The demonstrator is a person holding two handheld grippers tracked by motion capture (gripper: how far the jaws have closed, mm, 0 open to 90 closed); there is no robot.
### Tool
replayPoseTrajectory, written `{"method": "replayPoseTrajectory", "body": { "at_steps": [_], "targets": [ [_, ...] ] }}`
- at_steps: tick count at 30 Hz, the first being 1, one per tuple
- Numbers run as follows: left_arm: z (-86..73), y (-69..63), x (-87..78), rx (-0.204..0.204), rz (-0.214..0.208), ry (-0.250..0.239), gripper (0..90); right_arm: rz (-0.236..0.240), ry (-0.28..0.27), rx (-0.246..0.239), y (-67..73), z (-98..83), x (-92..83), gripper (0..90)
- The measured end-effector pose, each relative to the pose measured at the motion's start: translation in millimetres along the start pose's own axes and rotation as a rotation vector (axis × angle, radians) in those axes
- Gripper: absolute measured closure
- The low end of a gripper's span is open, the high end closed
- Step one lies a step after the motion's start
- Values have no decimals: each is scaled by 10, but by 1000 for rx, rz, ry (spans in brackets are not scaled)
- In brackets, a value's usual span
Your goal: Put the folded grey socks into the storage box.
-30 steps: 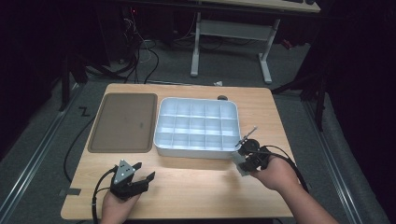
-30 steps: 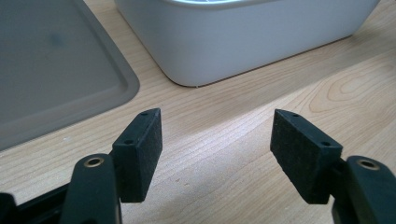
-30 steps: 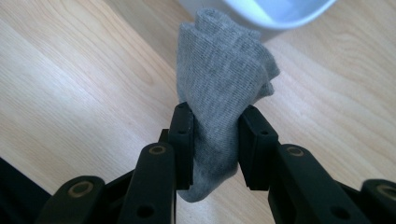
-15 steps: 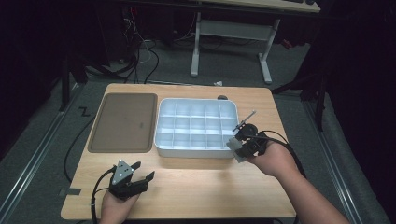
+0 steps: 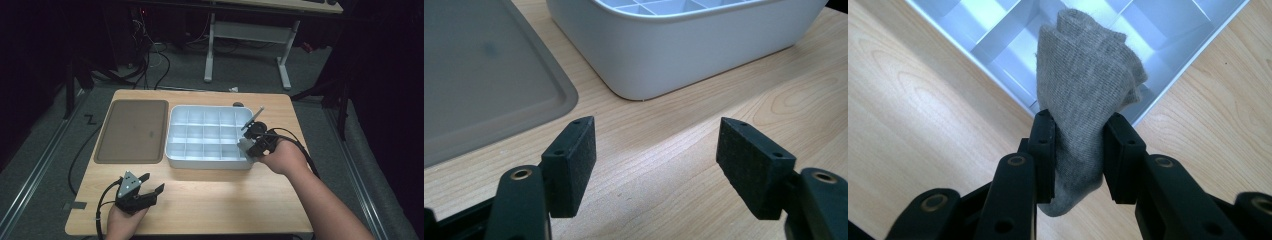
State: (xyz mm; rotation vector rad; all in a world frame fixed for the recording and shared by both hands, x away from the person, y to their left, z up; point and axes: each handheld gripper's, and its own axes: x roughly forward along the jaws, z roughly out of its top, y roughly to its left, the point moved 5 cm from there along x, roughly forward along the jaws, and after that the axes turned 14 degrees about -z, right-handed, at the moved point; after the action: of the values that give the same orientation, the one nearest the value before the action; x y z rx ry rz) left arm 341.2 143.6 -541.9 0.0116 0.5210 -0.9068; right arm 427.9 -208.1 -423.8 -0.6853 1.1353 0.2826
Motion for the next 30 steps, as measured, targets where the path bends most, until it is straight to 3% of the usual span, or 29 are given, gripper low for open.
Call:
{"method": "replayPoseTrajectory", "body": {
  "at_steps": [10,18,30],
  "targets": [
    [-5,5,-32,0,-4,-3,329,7,51,17,-56,79,145,701],
    [0,10,-39,-1,-4,-8,330,9,96,-5,-31,199,278,700],
    [-12,19,-44,-4,-5,-3,330,17,152,15,-78,188,421,700]
  ]
}}
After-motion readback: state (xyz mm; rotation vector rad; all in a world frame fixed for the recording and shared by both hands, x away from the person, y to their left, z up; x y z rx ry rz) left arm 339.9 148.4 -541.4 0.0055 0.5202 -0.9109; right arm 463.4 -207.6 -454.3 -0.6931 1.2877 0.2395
